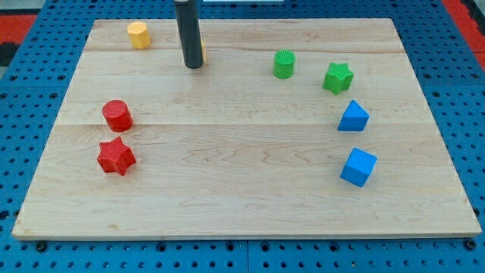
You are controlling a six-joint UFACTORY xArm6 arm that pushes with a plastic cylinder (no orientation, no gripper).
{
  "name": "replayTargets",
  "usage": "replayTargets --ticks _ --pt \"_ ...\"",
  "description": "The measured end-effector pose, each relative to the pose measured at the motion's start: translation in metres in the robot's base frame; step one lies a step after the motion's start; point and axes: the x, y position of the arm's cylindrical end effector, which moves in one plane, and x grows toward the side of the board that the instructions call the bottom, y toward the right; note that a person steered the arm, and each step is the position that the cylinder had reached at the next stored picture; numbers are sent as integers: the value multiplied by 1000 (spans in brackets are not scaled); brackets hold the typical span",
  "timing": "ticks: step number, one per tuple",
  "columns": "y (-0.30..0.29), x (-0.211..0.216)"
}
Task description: Place the yellow heart parallel right to the yellow hexagon
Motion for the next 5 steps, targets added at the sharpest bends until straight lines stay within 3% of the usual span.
replayTargets --ticks 1,2,3,5 --pt "3 -35" --pt "36 -4" --pt "80 60" --pt "184 48"
